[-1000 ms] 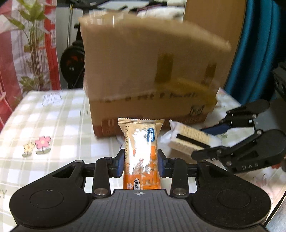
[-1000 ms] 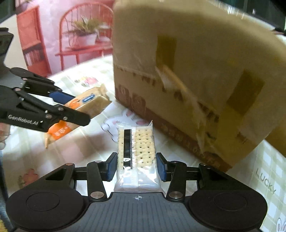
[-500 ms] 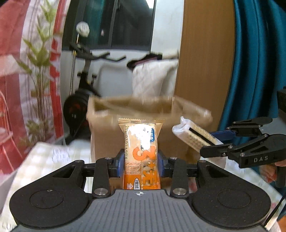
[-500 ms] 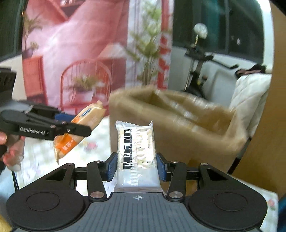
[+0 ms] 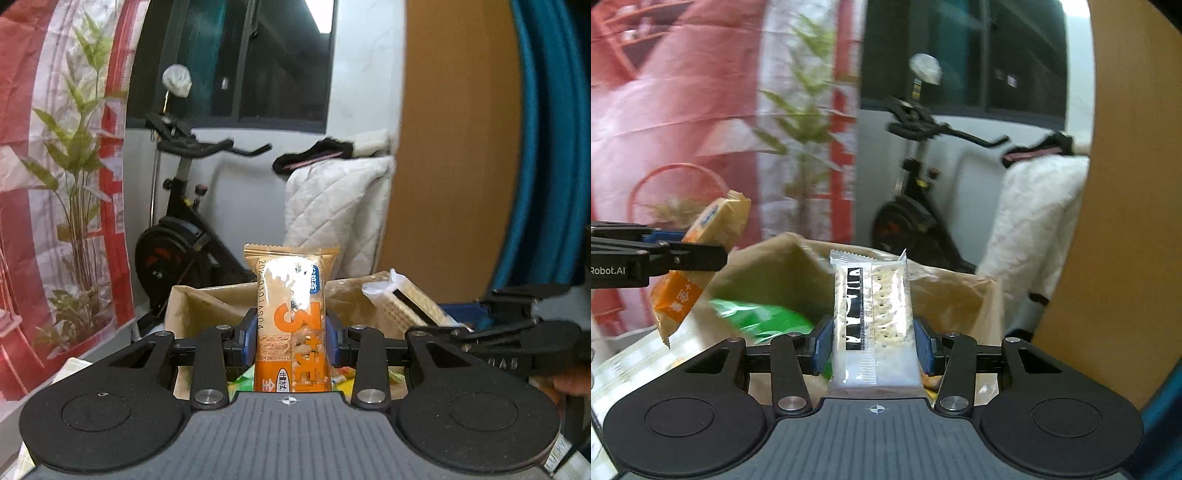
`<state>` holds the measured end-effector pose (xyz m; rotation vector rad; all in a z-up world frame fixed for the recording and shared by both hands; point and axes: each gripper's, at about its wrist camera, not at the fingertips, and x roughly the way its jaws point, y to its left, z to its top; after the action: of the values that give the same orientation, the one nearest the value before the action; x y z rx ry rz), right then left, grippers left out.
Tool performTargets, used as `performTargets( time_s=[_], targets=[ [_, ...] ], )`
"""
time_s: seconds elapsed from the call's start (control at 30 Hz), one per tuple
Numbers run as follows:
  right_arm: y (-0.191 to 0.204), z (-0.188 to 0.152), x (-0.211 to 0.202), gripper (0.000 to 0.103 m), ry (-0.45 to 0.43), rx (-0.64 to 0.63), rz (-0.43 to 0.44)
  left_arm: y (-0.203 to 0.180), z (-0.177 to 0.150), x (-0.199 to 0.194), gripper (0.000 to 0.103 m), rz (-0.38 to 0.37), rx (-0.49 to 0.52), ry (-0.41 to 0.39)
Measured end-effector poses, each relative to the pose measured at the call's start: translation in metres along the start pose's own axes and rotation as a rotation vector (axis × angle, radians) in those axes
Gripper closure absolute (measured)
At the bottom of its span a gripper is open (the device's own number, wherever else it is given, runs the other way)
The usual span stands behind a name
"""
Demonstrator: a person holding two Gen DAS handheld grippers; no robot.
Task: Organize snacks
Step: 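Carry both snacks over the open box and open both tools to drop them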
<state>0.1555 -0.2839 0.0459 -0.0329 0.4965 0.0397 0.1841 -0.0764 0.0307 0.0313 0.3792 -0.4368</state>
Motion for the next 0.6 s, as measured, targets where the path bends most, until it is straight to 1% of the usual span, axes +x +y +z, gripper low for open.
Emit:
performTargets(
  time_s=[0.07, 0.2, 0.3, 0.37, 0.43, 0.47, 0.5, 0.57, 0.6],
  targets=[
    [-0.002, -0.006, 0.019, 0.061, 0.020, 0.029, -0.023, 0.001, 0.004, 0.017, 0.065, 0.023, -0.011, 0.025],
    [-0.002, -0.022, 0.043, 0.061, 0.062, 0.051, -0.042, 0.004, 0.004, 0.028, 0.065, 0.047, 0.003, 0.046],
    [-0.004, -0.030, 0.053, 0.061, 0.081, 0.076, -0.039, 0.006, 0.000, 0.035, 0.065, 0.047, 0.012, 0.077],
    [-0.003, -0.034, 0.052, 0.060, 0.080, 0.082, -0.044, 0.008, -0.006, 0.036, 0.065, 0.047, 0.020, 0.098],
    [-0.002, -0.035, 0.049, 0.059, 0.071, 0.075, -0.051, 0.010, -0.009, 0.035, 0.056, 0.052, 0.020, 0.108],
    [-0.001, -0.035, 0.046, 0.056, 0.067, 0.071, -0.055, 0.012, -0.010, 0.034, 0.042, 0.052, 0.014, 0.110],
    [0.000, -0.036, 0.038, 0.054, 0.065, 0.068, -0.059, 0.014, -0.010, 0.030, 0.031, 0.049, 0.007, 0.104],
    [0.001, -0.036, 0.028, 0.042, 0.057, 0.064, -0.065, 0.017, -0.007, 0.024, 0.024, 0.042, -0.001, 0.084],
    [0.001, -0.036, 0.024, 0.039, 0.051, 0.065, -0.065, 0.017, -0.006, 0.018, 0.020, 0.039, 0.000, 0.077]
  ],
)
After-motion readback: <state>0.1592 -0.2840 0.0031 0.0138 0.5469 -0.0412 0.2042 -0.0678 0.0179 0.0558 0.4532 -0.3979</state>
